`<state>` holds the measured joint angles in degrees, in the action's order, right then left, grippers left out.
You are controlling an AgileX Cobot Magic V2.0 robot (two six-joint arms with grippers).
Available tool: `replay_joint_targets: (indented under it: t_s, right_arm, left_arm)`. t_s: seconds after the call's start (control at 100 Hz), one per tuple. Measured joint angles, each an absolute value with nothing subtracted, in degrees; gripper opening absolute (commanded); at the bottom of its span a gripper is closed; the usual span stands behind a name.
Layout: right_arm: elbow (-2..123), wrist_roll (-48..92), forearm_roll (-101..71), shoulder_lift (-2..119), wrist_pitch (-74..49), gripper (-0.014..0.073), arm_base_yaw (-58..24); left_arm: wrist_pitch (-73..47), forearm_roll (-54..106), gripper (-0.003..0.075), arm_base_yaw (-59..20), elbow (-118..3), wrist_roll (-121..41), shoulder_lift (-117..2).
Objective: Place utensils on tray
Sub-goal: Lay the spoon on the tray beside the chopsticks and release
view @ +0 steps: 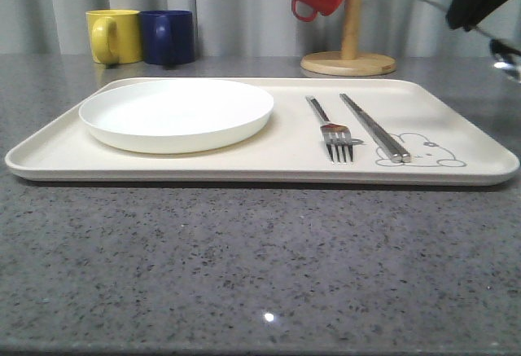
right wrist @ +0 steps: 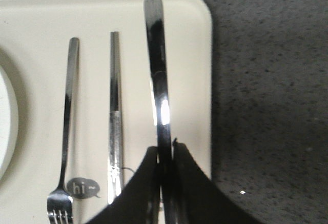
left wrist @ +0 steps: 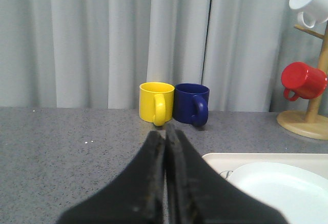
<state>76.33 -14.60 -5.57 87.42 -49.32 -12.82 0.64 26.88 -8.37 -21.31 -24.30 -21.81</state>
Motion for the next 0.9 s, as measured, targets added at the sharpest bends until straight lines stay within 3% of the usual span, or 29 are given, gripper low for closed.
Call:
replay_joint_targets:
  t_s: [0.19,0.58,0.72,0.9]
  right_arm:
    - [76.33,-18.98,-2.81,92.74,-47.17,0.0000,-16.79]
    - [76.33,-20.05,-1.52,98.54,-45.32,0.0002,-16.91]
    - [76.33,-20.05,-1.52,99.16,-45.04,0.0064,-16.91]
    - [76.33,-20.05,-1.52,99.84,-44.87,0.0214,-16.91]
  left_arm:
    - [0.64,26.88,-0.0018,-8.37,-21.31,-24.30,-21.81]
    - [0.64,26.88,-0.0018,-8.37,-21.31,-24.30,-21.81]
    - [0.74,26.88,-0.0018,-8.37,-21.31,-24.30,-21.81]
    - [0.68,26.88,-0.0018,-8.37,-21.31,-24.30,-21.81]
